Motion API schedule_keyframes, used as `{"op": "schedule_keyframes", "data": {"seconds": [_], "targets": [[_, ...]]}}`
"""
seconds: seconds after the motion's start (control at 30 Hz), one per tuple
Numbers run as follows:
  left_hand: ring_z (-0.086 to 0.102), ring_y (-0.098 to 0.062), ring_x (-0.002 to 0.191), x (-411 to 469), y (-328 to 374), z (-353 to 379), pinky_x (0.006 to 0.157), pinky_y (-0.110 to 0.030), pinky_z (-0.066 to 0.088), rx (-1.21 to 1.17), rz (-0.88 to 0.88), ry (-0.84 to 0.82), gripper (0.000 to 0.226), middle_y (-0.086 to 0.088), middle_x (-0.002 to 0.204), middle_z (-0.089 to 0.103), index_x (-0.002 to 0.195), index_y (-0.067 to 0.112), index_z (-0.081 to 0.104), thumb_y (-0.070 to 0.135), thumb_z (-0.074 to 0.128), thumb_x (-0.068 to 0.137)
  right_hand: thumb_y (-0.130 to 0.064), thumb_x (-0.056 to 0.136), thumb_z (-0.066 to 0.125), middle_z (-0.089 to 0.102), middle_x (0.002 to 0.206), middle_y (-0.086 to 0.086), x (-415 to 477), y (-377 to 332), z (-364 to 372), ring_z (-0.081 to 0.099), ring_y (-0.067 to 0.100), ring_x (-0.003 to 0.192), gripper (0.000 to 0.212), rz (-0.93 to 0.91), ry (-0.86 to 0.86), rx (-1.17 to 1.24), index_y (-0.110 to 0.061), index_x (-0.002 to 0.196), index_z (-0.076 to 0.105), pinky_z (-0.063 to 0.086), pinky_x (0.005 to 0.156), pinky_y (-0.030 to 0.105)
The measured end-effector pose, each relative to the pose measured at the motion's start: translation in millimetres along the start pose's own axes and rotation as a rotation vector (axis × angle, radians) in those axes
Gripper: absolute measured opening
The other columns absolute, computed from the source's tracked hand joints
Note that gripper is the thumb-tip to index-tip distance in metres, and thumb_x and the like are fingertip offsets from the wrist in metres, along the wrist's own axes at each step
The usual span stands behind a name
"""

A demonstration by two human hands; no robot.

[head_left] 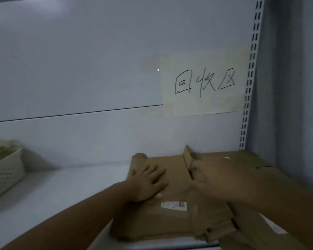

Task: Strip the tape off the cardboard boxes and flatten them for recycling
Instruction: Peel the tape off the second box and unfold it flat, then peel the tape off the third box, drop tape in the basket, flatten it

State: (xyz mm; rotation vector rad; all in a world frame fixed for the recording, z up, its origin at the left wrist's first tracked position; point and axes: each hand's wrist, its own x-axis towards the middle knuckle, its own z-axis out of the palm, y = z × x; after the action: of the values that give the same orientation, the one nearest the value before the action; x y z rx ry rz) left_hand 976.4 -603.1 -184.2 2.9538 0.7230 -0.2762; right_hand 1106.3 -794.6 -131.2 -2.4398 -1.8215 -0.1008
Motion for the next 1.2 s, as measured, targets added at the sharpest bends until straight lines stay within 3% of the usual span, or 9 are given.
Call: {"op": "schedule_keyframes", "data": {"seconds": [0.07,0.13,0.23,0.3,0.43,0.63,0.83,1.1,1.2], "targets": [[-0.009,-0.016,0.145,-3,3,-3,0.114,-0.055,-0.006,-0.06,-0.01,-0.004,0.066,0.006,0.159,-0.005,0.147,0.04,0.004,0.068,0.017,0.089,-0.046,0.091,0.043,0.054,0.125,0.004,22,-5,4,0.051,0.018,0.104,0.043,-0.092,0.065,0.007,-0.018,0.123,0.052,0.041,0.095,0.033],[-0.004,-0.017,0.145,-9,5,-9,0.115,-0.05,-0.004,-0.182,-0.051,-0.002,0.069,0.006,0.159,-0.001,0.149,0.035,0.009,0.067,0.023,0.089,-0.054,0.092,0.036,0.041,0.142,0.002,44,-18,10,0.037,0.022,0.127,0.054,-0.136,-0.036,-0.084,-0.027,0.138,0.036,0.02,0.112,0.044],[0.015,-0.022,0.143,-28,-1,-21,0.115,-0.034,0.01,-0.39,-0.09,0.14,0.06,0.0,0.158,0.014,0.148,0.025,0.022,0.052,0.032,0.095,-0.056,0.09,0.037,0.033,0.15,0.001,68,-28,23,0.023,0.025,0.138,0.058,-0.115,-0.107,-0.138,-0.032,0.142,0.029,0.001,0.113,0.052],[0.015,-0.021,0.143,-50,-17,-32,0.112,-0.026,0.01,-0.398,-0.081,0.234,0.052,-0.004,0.157,0.018,0.147,0.019,0.027,0.041,0.032,0.099,-0.056,0.09,0.038,0.032,0.15,0.003,78,-46,22,0.022,0.027,0.138,0.058,-0.082,-0.132,-0.147,-0.031,0.141,0.03,0.005,0.112,0.053],[0.003,-0.018,0.146,-122,-95,-76,0.116,-0.038,0.007,-0.217,-0.25,0.408,0.055,-0.004,0.158,0.015,0.146,0.016,0.027,0.044,0.029,0.099,-0.053,0.092,0.038,0.027,0.152,0.007,105,-135,7,0.02,0.024,0.14,0.061,-0.248,-0.097,-0.149,-0.023,0.144,0.027,0.011,0.115,0.045],[0.004,-0.02,0.146,-318,-256,-99,0.116,-0.041,0.007,0.078,-0.557,0.644,0.048,-0.005,0.158,0.016,0.144,0.016,0.033,0.035,0.033,0.099,-0.048,0.092,0.041,0.054,0.131,0.009,99,-389,-7,0.042,0.029,0.125,0.051,-1.008,0.298,-0.251,-0.014,0.128,0.05,0.035,0.105,0.045],[-0.002,-0.02,0.146,-520,-380,-40,0.115,-0.048,0.005,0.088,-0.992,0.463,0.057,-0.005,0.159,0.006,0.147,0.02,0.024,0.048,0.027,0.097,-0.053,0.091,0.041,0.034,0.146,0.013,81,-611,17,0.026,0.031,0.135,0.063,-1.039,0.175,-0.07,-0.016,0.141,0.033,0.029,0.109,0.046],[-0.011,-0.024,0.145,-690,-476,52,0.115,-0.057,0.001,0.073,-1.25,0.157,0.055,-0.004,0.16,-0.003,0.149,0.027,0.016,0.046,0.024,0.098,-0.053,0.091,0.041,0.019,0.155,0.009,97,-768,52,0.023,0.03,0.139,0.063,-1.073,-0.014,-0.009,-0.028,0.145,0.021,0.026,0.11,0.047],[-0.011,-0.024,0.145,-713,-507,68,0.115,-0.056,0.001,-0.061,-1.295,0.202,0.053,-0.005,0.159,-0.003,0.149,0.025,0.016,0.043,0.023,0.099,-0.051,0.093,0.039,0.015,0.156,0.01,109,-810,70,0.011,0.03,0.143,0.063,-1.141,-0.028,-0.019,-0.029,0.147,0.014,0.017,0.112,0.047]]}}
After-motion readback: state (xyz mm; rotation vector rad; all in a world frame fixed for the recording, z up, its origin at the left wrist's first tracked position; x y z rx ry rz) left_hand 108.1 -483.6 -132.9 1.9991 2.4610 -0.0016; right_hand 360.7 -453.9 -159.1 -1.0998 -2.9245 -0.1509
